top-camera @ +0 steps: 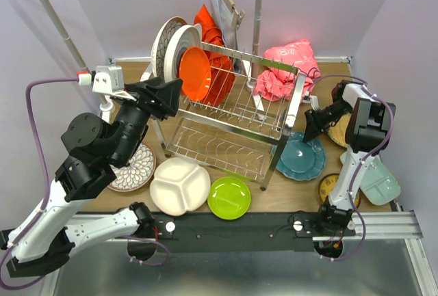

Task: Load the plates into the dish rack
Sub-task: Grab a plate with the right arm

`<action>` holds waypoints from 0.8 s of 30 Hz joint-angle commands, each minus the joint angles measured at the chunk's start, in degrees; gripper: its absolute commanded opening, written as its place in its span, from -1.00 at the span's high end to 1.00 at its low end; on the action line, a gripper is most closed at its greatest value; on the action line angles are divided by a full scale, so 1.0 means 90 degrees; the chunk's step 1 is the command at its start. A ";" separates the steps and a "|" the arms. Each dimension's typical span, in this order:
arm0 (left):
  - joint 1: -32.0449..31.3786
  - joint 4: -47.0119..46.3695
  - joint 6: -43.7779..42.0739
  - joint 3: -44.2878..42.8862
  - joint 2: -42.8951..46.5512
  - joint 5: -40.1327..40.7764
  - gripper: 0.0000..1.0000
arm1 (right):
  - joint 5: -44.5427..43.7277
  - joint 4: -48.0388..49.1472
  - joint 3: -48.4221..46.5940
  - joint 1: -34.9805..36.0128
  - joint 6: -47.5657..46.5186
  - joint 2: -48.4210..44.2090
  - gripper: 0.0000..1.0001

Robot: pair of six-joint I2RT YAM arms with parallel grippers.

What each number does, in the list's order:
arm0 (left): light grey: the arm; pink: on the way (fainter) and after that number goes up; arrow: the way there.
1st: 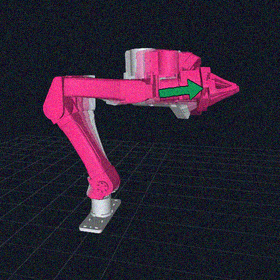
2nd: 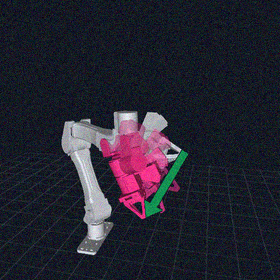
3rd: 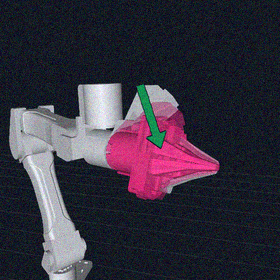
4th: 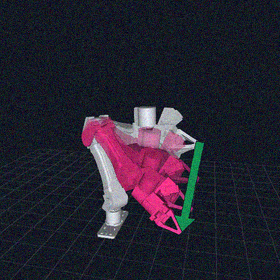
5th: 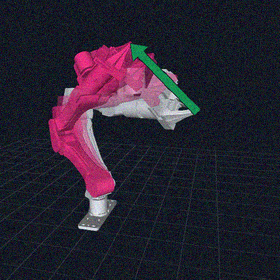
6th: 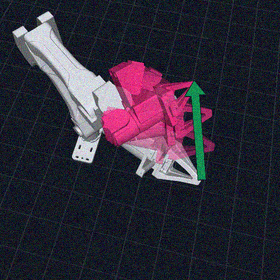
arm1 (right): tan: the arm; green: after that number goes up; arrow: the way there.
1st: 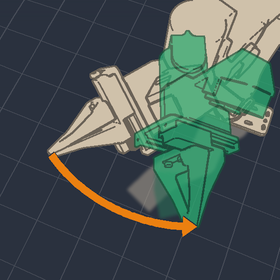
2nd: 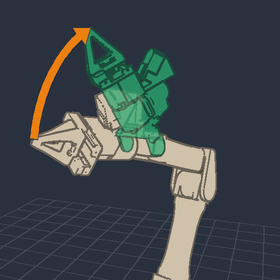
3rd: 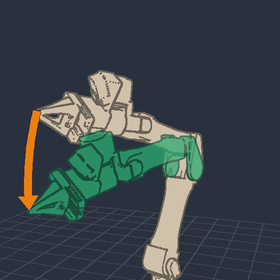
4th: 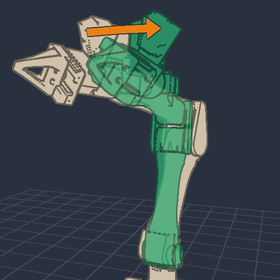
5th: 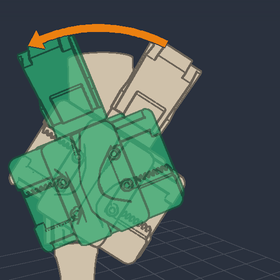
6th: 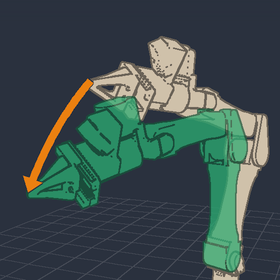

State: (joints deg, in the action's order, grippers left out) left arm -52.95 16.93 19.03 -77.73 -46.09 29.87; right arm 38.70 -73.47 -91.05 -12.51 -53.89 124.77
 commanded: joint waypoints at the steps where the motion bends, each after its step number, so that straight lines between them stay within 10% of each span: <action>1: 0.0024 -0.0172 -0.0248 -0.0249 -0.0143 0.0158 -0.42 | -0.0071 -0.0255 0.0311 -0.0026 -0.0263 0.0258 -0.08; 11: 0.0024 -0.0172 -0.0239 -0.0396 -0.0182 0.0119 -0.42 | -0.0149 0.0077 0.0048 -0.0026 0.0060 0.0336 0.42; 16: 0.0034 -0.0114 -0.0161 -0.0357 -0.0065 0.0158 -0.42 | -0.0062 0.0156 -0.0001 -0.0035 0.0070 0.0209 0.98; 24: 0.0024 -0.0074 -0.0258 -0.0474 0.0023 0.0226 -0.42 | 0.0211 0.0146 -0.0430 -0.0240 0.0206 -0.0435 0.99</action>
State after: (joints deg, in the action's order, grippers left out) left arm -52.93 16.32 17.17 -80.36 -46.52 30.13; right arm 41.01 -78.13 -90.19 -13.15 -52.99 125.49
